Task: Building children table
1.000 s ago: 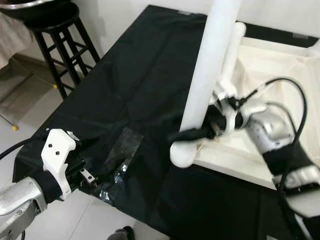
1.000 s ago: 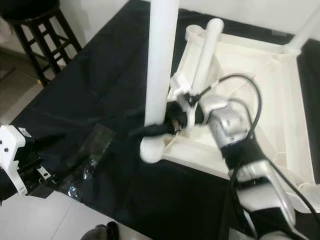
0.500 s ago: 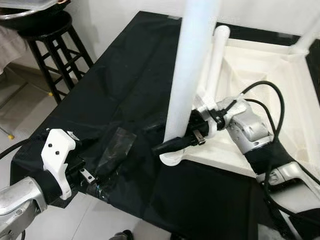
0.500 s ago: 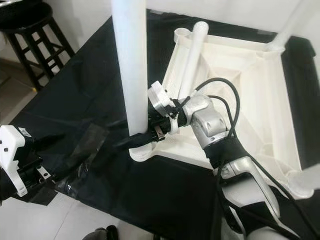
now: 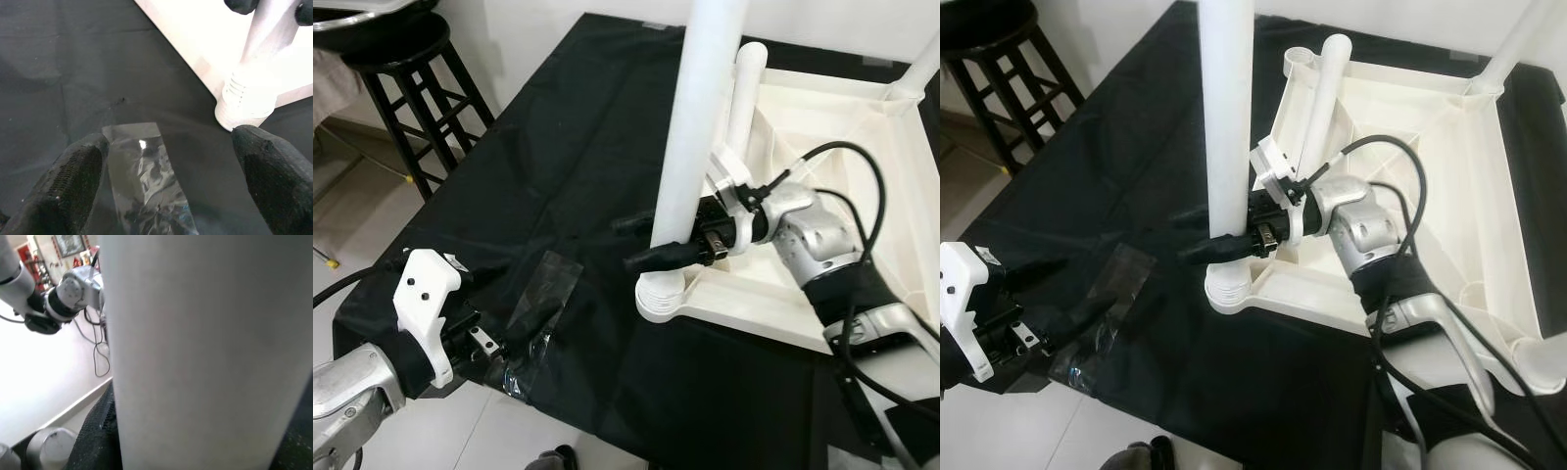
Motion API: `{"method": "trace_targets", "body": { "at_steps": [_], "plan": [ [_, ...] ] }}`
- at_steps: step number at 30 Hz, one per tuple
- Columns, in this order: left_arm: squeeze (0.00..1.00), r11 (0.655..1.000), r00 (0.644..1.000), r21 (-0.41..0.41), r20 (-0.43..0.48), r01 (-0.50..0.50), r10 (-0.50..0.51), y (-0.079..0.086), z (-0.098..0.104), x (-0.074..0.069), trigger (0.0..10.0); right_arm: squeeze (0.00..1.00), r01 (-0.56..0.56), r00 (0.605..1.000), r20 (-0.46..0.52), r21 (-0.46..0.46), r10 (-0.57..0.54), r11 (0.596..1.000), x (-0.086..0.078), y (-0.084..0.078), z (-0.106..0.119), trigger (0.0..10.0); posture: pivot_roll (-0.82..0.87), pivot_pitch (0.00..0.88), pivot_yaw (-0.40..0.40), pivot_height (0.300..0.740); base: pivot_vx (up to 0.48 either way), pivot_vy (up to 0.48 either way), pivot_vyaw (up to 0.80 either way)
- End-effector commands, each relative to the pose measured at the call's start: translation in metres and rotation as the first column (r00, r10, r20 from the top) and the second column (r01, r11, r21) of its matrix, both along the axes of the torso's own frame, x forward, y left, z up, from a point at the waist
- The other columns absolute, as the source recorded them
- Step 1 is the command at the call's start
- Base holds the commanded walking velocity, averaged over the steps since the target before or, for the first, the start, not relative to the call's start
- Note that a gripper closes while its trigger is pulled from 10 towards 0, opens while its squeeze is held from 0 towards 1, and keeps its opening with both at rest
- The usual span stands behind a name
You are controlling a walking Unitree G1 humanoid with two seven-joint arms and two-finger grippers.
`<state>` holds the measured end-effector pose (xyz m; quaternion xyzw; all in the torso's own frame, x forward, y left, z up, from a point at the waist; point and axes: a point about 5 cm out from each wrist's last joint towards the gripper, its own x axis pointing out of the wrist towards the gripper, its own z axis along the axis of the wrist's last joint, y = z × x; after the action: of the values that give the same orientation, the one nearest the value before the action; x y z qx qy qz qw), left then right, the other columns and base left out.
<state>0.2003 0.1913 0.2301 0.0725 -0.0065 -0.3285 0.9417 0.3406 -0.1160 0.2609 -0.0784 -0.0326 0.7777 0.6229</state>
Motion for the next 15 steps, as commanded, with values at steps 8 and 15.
{"method": "trace_targets", "body": {
  "at_steps": [8, 15],
  "plan": [
    [0.00, 1.000, 1.000, 0.018, -0.021, 0.004, -0.003, 0.000, -0.002, -0.003, 10.0, 0.00, 0.134, 0.986, -0.075, -0.175, -0.149, 0.975, 0.007, -0.009, -0.056, 10.0, 0.14, 0.331, -0.006, 0.740, 0.000, 0.000, 0.00],
    [0.00, 1.000, 1.000, 0.016, -0.021, 0.004, -0.003, 0.000, -0.003, -0.003, 10.0, 0.00, 0.049, 0.999, 0.013, -0.228, -0.047, 0.972, -0.008, -0.001, -0.065, 10.0, 0.13, 0.318, -0.009, 0.740, 0.000, 0.000, 0.00]
  ]
}}
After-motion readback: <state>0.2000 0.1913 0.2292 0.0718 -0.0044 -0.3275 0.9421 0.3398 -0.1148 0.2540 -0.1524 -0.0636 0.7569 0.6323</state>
